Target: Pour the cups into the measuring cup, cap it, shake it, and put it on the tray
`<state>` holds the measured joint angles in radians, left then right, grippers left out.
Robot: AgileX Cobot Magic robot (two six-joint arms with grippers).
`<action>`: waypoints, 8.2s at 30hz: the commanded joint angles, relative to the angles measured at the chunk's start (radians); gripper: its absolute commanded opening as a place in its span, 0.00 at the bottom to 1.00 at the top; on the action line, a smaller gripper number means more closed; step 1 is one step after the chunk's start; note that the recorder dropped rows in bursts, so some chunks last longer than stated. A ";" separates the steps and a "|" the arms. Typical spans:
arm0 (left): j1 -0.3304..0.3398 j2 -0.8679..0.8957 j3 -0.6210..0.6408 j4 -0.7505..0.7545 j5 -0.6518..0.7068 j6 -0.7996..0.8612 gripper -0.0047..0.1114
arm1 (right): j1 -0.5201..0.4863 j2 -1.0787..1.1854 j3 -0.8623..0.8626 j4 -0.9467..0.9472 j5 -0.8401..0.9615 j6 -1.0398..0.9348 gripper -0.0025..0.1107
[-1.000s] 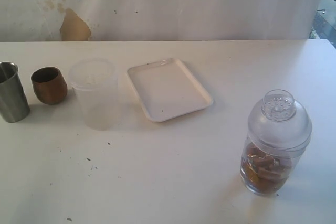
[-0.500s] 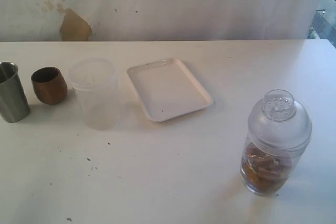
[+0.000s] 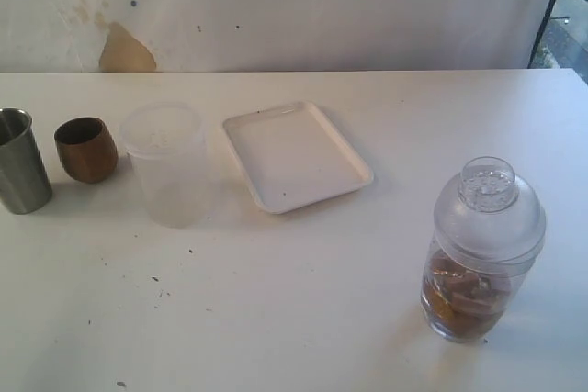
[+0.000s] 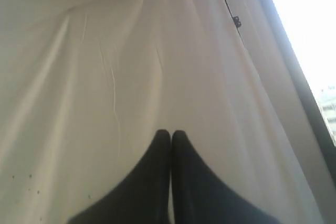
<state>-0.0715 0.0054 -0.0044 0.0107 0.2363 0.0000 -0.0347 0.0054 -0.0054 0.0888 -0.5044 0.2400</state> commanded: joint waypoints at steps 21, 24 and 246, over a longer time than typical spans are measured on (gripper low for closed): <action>0.000 -0.005 0.004 0.001 -0.003 0.000 0.04 | 0.004 0.716 -0.821 -0.107 1.174 -0.317 0.15; 0.000 -0.005 0.004 0.001 -0.003 0.000 0.04 | 0.004 0.863 -0.961 0.011 1.269 -0.474 0.41; 0.000 -0.005 0.004 0.001 -0.003 0.000 0.04 | 0.443 0.703 -0.156 -0.349 0.389 -0.001 0.95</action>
<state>-0.0715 0.0054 -0.0044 0.0107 0.2363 0.0000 0.4071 0.7052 -0.1663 -0.2633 -0.1069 0.2631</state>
